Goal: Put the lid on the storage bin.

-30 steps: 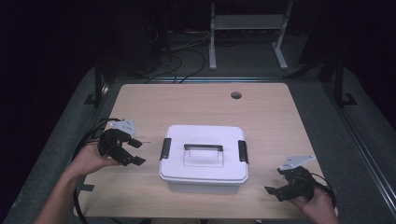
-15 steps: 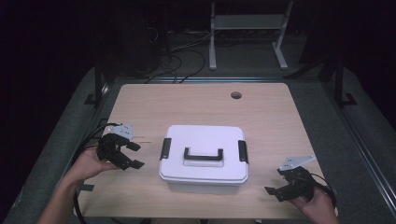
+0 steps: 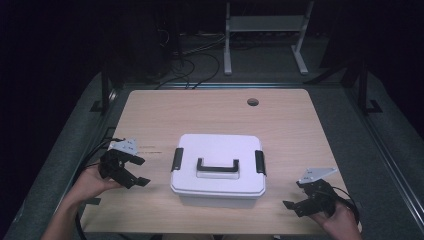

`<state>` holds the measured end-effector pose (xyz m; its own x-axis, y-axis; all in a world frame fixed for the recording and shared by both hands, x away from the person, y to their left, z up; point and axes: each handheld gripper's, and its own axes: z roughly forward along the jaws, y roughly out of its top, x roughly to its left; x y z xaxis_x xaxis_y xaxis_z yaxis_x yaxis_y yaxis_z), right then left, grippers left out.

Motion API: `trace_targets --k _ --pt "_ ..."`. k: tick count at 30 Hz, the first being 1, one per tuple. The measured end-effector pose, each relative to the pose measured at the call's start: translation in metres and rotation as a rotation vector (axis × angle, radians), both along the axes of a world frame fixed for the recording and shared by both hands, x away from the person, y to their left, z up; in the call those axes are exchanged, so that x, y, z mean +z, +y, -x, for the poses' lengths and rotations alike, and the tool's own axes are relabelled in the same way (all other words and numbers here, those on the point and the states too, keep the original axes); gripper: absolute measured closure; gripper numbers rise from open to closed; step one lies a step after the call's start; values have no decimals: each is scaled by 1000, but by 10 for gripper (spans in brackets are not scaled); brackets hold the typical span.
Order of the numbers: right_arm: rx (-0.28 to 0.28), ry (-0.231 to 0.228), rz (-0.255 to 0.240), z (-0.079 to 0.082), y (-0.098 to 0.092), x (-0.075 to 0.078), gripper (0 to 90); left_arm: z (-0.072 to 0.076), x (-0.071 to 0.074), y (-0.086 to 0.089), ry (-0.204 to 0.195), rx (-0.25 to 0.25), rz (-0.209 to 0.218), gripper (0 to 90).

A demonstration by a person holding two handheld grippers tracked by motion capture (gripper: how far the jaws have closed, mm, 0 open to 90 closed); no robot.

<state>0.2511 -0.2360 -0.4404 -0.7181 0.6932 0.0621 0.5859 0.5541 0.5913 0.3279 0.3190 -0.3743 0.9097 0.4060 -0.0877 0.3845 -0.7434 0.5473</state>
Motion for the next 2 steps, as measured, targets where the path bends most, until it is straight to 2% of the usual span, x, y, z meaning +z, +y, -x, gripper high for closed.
trace_targets --k 2 --pt "6 -8 1 1 1 1 144 3 1 0 -24 11 -4 155"
